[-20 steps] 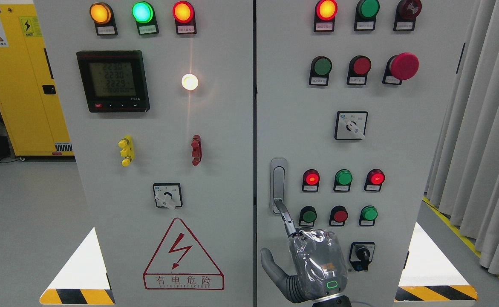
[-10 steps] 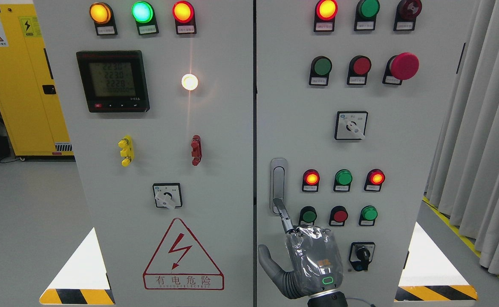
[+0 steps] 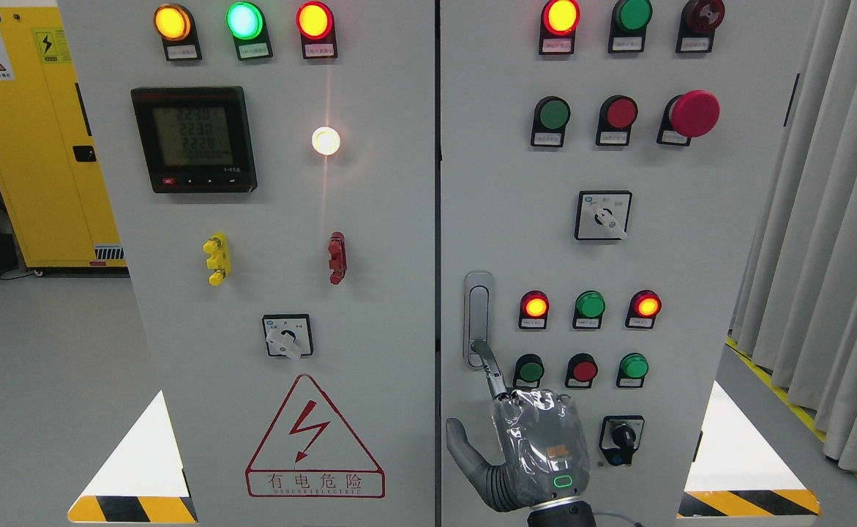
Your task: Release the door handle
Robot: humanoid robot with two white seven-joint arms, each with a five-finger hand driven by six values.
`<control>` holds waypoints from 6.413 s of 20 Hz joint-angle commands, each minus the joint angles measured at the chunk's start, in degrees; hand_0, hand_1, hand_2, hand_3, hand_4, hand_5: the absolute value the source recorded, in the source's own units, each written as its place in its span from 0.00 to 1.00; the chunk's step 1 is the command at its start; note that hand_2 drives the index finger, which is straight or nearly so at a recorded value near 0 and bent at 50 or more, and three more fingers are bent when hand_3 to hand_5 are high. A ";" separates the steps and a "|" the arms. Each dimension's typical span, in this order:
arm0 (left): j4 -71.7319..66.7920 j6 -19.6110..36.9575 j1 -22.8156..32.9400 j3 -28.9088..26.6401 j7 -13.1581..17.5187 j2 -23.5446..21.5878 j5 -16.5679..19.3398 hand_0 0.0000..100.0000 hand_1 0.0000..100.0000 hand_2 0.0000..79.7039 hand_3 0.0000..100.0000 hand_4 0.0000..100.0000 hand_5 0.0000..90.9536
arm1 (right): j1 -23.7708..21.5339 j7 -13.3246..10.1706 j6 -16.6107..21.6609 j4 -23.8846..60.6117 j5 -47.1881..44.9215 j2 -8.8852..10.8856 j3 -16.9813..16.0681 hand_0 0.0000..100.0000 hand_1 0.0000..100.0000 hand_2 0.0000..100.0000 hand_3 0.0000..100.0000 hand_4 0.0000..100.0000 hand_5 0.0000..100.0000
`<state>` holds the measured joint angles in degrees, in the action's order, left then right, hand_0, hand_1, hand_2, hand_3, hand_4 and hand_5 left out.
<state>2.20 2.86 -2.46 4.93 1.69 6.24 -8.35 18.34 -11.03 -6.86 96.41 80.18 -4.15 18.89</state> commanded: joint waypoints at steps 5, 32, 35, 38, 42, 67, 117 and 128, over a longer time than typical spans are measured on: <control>0.00 0.04 0.00 0.00 -0.02 0.00 0.00 0.12 0.56 0.00 0.00 0.00 0.00 | -0.06 0.04 -0.17 -0.44 -0.02 -0.25 0.18 0.48 0.33 0.03 1.00 1.00 1.00; 0.00 0.04 0.00 0.00 -0.02 0.00 0.00 0.12 0.56 0.00 0.00 0.00 0.00 | -0.50 2.33 -0.52 -0.44 0.07 -0.25 0.09 0.49 0.33 0.04 1.00 1.00 1.00; 0.00 0.04 0.00 0.00 -0.02 0.00 0.00 0.12 0.56 0.00 0.00 0.00 0.00 | -0.50 2.77 -0.52 -0.44 0.07 -0.25 0.09 0.49 0.33 0.04 1.00 1.00 1.00; 0.00 0.04 0.00 0.00 -0.02 0.00 0.00 0.12 0.56 0.00 0.00 0.00 0.00 | -0.85 3.21 -0.52 -0.44 0.07 -0.25 0.09 0.49 0.33 0.05 1.00 1.00 1.00; 0.00 0.04 0.00 0.00 -0.02 0.00 0.00 0.12 0.56 0.00 0.00 0.00 0.00 | -0.94 3.30 -0.52 -0.44 -0.02 -0.25 0.09 0.50 0.34 0.05 1.00 1.00 1.00; 0.00 0.04 0.00 0.00 -0.02 0.00 0.00 0.12 0.56 0.00 0.00 0.00 0.00 | -1.91 3.30 -0.52 -0.09 -0.20 -0.16 -0.17 0.49 0.34 0.05 1.00 1.00 1.00; 0.00 0.04 0.00 0.00 -0.02 0.00 0.00 0.12 0.56 0.00 0.00 0.00 0.00 | 5.30 8.31 -1.83 7.04 -2.66 -1.48 -1.57 0.40 0.16 0.91 1.00 1.00 0.98; 0.00 0.04 0.00 0.00 -0.02 0.00 0.00 0.12 0.56 0.00 0.00 0.00 0.00 | 7.23 8.31 -3.06 5.98 -2.66 -1.48 -2.37 0.34 0.37 0.91 1.00 0.99 0.98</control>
<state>2.20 2.86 -2.46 4.93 1.69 6.24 -8.35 24.40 -2.72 -9.64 103.65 77.52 -5.32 17.08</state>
